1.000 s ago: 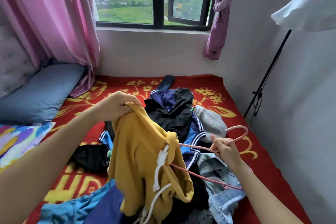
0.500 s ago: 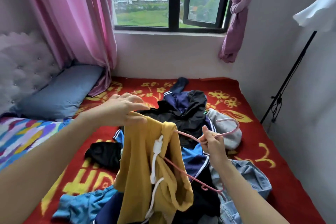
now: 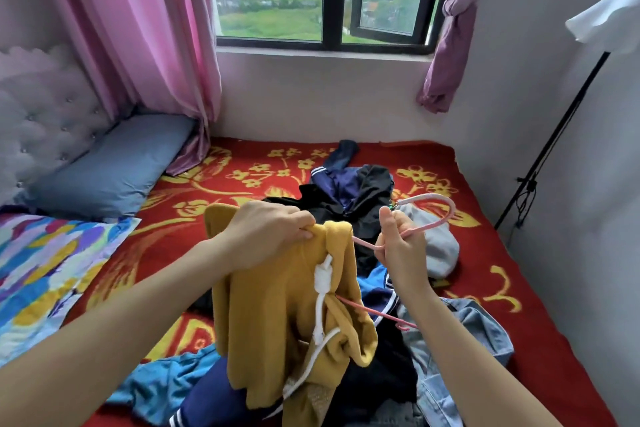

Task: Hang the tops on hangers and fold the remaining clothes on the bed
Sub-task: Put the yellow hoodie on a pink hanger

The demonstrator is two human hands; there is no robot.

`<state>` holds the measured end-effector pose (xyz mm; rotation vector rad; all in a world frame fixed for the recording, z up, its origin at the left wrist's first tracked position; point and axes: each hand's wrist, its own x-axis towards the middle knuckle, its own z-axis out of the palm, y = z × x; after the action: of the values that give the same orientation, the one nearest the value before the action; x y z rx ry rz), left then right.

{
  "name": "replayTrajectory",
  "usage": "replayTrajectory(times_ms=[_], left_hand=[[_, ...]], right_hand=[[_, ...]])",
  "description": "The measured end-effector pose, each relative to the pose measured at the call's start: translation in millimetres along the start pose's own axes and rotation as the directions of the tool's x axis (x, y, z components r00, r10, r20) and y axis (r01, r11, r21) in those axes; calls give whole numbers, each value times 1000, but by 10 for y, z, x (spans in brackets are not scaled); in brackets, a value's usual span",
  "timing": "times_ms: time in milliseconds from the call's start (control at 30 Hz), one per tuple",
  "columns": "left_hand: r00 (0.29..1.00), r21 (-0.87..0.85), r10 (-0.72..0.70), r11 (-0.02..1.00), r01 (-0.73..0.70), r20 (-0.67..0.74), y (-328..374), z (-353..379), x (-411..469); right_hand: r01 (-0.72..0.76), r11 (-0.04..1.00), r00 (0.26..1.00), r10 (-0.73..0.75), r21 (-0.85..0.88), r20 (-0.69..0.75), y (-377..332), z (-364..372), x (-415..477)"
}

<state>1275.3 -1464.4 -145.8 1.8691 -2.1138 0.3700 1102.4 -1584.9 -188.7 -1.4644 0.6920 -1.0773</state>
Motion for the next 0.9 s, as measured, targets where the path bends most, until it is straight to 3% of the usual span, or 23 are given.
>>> replayTrajectory(times_ms=[133, 233, 300, 333, 367, 400, 433, 467, 500, 567, 600, 667, 800, 900], left_hand=[[1000, -57, 28, 998, -28, -6, 182, -30, 84], [999, -37, 19, 999, -20, -39, 169, -87, 120], [996, -87, -40, 996, 33, -80, 74, -145, 120], [988, -122, -103, 989, 89, -112, 15, -181, 110], [974, -157, -175, 976, 151, -147, -50, -222, 92], [954, -189, -243, 959, 210, -175, -117, -275, 70], [932, -224, -301, 941, 255, -203, -180, -327, 47], [909, -267, -354, 918, 293, -220, -225, -385, 24], [889, -307, -396, 896, 320, -231, -253, -441, 6], [871, -373, -434, 866, 334, -230, -258, -529, 8], [868, -402, -441, 855, 329, -229, -243, -567, 17], [862, -451, -447, 837, 309, -238, -214, -624, 23], [849, -510, -458, 813, 281, -262, -184, -716, 11], [843, -551, -467, 791, 265, -266, -194, -746, -31]], right_hand=[[139, 986, 990, -135, -89, 49, -166, 200, -51], [162, 972, 985, -149, -169, 87, -302, 299, 88], [301, 903, 953, -299, -308, 52, -358, 259, 129], [435, 815, 883, -469, -384, 5, -350, 199, 129], [567, 707, 770, -638, -424, -34, -314, 121, 104], [678, 606, 652, -757, -417, -39, -255, 52, 57], [751, 544, 583, -813, -375, -12, -157, -7, -10], [770, 549, 589, -807, -326, 33, -25, -51, -84], [729, 622, 666, -741, -285, 88, 107, -77, -145], [483, 840, 875, -450, -248, 178, 306, -71, -202], [331, 918, 931, -281, -217, 232, 359, -39, -207], [124, 987, 933, -80, -104, 351, 399, 45, -164], [28, 997, 873, -58, 69, 485, 290, 275, -11], [-98, 995, 808, 73, 11, 584, 267, 368, 147]])
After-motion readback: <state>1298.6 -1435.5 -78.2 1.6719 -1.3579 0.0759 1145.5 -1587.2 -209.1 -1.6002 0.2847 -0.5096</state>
